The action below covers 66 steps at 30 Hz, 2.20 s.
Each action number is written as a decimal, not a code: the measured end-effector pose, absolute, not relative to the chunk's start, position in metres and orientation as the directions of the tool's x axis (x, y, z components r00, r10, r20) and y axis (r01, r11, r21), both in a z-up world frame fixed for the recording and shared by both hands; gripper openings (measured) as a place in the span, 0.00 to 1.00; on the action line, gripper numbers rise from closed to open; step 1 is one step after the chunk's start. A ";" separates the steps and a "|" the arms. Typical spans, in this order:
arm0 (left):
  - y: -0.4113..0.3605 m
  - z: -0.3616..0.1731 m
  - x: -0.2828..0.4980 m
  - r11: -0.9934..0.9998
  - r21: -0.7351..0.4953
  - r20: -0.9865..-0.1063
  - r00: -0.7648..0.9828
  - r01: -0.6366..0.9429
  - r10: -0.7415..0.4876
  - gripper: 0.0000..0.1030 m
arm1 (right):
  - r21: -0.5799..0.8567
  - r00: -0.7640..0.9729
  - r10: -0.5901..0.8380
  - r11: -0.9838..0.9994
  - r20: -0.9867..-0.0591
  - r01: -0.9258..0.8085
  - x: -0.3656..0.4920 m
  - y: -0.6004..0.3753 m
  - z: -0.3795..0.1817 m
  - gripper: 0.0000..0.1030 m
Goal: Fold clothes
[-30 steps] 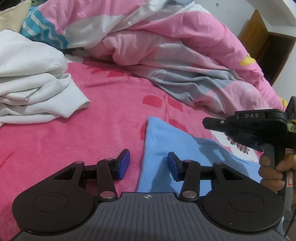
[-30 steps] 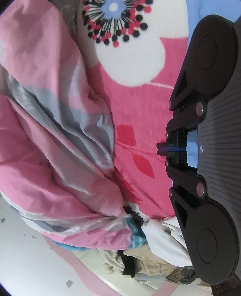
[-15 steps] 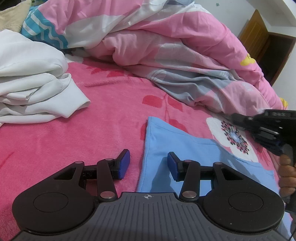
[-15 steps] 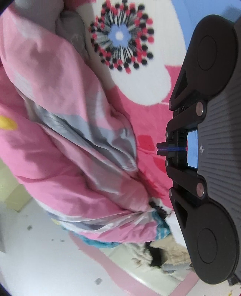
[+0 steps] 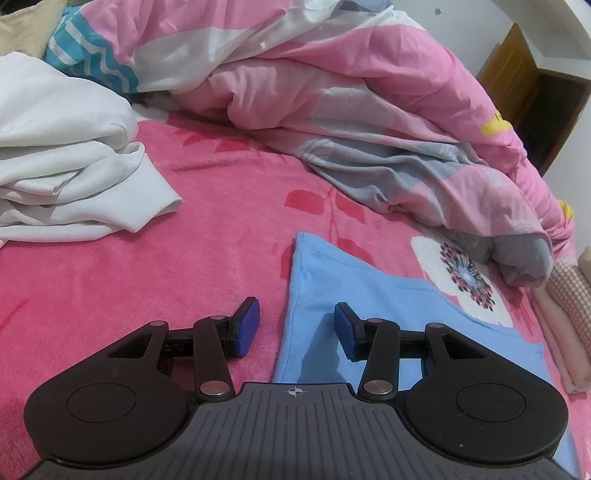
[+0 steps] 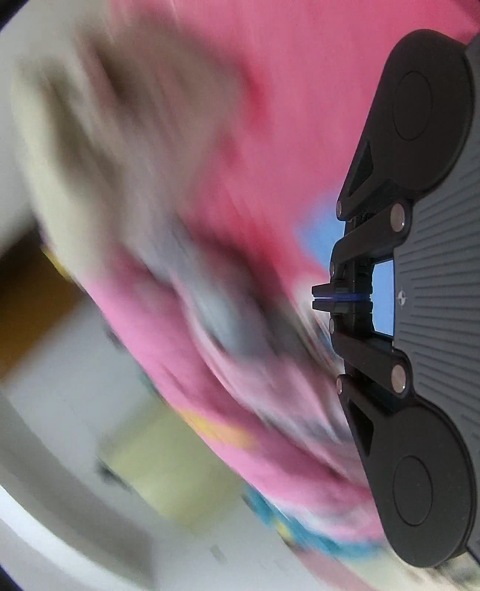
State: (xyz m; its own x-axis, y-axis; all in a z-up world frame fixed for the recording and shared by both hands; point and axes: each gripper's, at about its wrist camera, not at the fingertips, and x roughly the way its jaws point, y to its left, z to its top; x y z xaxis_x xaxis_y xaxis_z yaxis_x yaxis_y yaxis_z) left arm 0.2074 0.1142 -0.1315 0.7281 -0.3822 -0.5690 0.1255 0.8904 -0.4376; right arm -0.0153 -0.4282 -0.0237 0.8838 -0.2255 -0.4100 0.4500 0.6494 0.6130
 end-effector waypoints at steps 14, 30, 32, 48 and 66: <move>0.113 -0.132 0.207 0.899 -0.419 -0.569 0.734 0.130 -0.371 0.44 | 0.493 0.795 -0.339 0.643 -0.503 0.586 -0.042 -0.429 -0.018 0.04; 0.115 -0.132 0.208 0.895 -0.425 -0.571 0.728 0.134 -0.380 0.44 | 0.032 0.684 0.393 0.879 -0.615 -0.476 0.265 -0.127 -0.061 0.12; 0.115 -0.132 0.208 0.895 -0.426 -0.571 0.727 0.133 -0.381 0.44 | 0.024 0.675 0.394 0.873 -0.624 -0.487 0.267 -0.124 -0.071 0.12; 0.114 -0.132 0.207 0.898 -0.418 -0.571 0.729 0.136 -0.377 0.44 | 0.009 0.647 0.392 0.860 -0.654 -0.511 0.277 -0.118 -0.090 0.08; 0.113 -0.132 0.207 0.900 -0.414 -0.571 0.731 0.136 -0.373 0.44 | 0.218 0.670 0.444 0.892 -0.595 -0.397 0.286 -0.152 -0.080 0.00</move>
State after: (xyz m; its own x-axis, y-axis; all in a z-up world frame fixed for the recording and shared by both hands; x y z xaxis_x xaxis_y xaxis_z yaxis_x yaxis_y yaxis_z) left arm 0.2066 0.1128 -0.1320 0.7307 -0.3734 -0.5715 0.1358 0.8999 -0.4144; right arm 0.2864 -0.1522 -0.0800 0.6703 0.4436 -0.5949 -0.3969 0.8917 0.2177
